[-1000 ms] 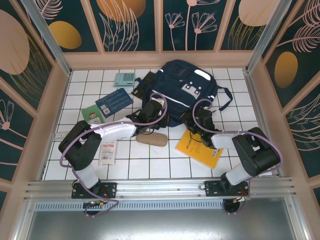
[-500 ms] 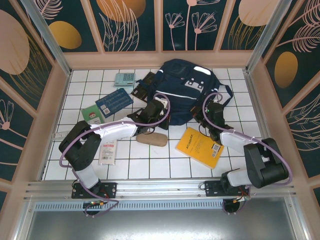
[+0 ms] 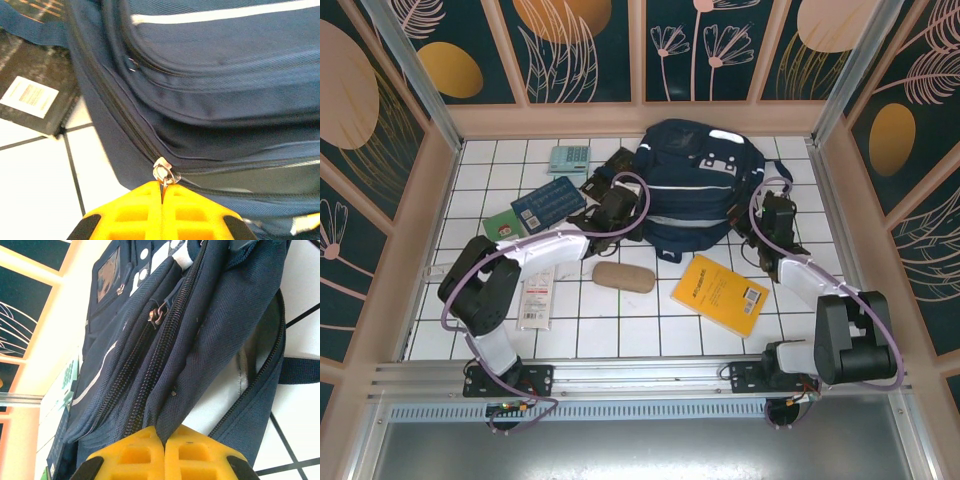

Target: Pack books, pencil case, and school supplies into a backpack

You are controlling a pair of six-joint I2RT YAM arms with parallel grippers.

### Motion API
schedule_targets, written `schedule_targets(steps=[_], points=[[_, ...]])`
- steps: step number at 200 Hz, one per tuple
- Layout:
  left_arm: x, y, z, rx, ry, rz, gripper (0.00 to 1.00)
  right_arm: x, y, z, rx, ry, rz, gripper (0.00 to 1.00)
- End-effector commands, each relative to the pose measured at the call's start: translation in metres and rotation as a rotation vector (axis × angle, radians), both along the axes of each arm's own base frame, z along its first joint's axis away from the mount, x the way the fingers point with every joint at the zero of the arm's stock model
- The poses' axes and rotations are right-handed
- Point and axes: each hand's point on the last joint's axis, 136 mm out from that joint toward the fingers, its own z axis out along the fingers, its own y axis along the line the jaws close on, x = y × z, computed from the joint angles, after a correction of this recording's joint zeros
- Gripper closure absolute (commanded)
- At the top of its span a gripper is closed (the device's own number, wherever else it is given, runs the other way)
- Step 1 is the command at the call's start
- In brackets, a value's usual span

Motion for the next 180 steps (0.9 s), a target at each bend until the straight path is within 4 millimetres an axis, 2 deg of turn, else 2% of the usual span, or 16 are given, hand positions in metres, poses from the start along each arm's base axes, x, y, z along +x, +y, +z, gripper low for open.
schedule_targets(steps=[1, 20, 33, 68, 88, 107, 120, 131, 138, 147, 158, 180], points=[[0.026, 0.08, -0.022, 0.183, 0.029, 0.261, 1.0, 0.016, -0.052, 0.034, -0.097, -0.102, -0.181, 1.0], [0.035, 0.089, -0.022, 0.192, 0.029, 0.295, 1.0, 0.019, -0.061, 0.036, -0.114, -0.104, -0.203, 1.0], [0.036, 0.083, -0.02, 0.172, 0.03, 0.265, 1.0, 0.021, -0.072, 0.037, -0.131, -0.102, -0.231, 1.0], [0.015, 0.042, -0.003, -0.036, 0.035, 0.071, 1.0, 0.031, -0.103, 0.047, -0.128, -0.113, -0.302, 1.0], [-0.003, 0.02, -0.005, -0.071, 0.05, -0.017, 1.0, 0.037, -0.118, 0.052, -0.118, -0.123, -0.339, 1.0], [-0.025, -0.013, -0.001, -0.08, 0.042, -0.122, 1.0, 0.043, -0.126, 0.054, -0.128, -0.116, -0.351, 1.0], [-0.035, -0.032, 0.007, -0.101, 0.031, -0.169, 1.0, 0.044, -0.124, 0.053, -0.122, -0.108, -0.337, 1.0], [-0.038, -0.042, 0.009, -0.132, 0.037, -0.179, 1.0, 0.043, -0.118, 0.051, -0.107, -0.105, -0.318, 0.85], [-0.037, -0.046, 0.009, -0.153, 0.041, -0.184, 1.0, 0.039, -0.113, 0.049, -0.101, -0.1, -0.307, 0.68], [-0.035, -0.049, 0.01, -0.168, 0.038, -0.18, 1.0, 0.034, -0.108, 0.048, -0.107, -0.091, -0.304, 0.57], [-0.034, -0.052, 0.009, -0.181, 0.044, -0.183, 1.0, 0.025, -0.101, 0.045, -0.126, -0.078, -0.302, 0.49], [-0.034, -0.058, 0.0, -0.183, 0.07, -0.196, 1.0, 0.003, -0.082, 0.041, -0.14, -0.079, -0.271, 0.46]])
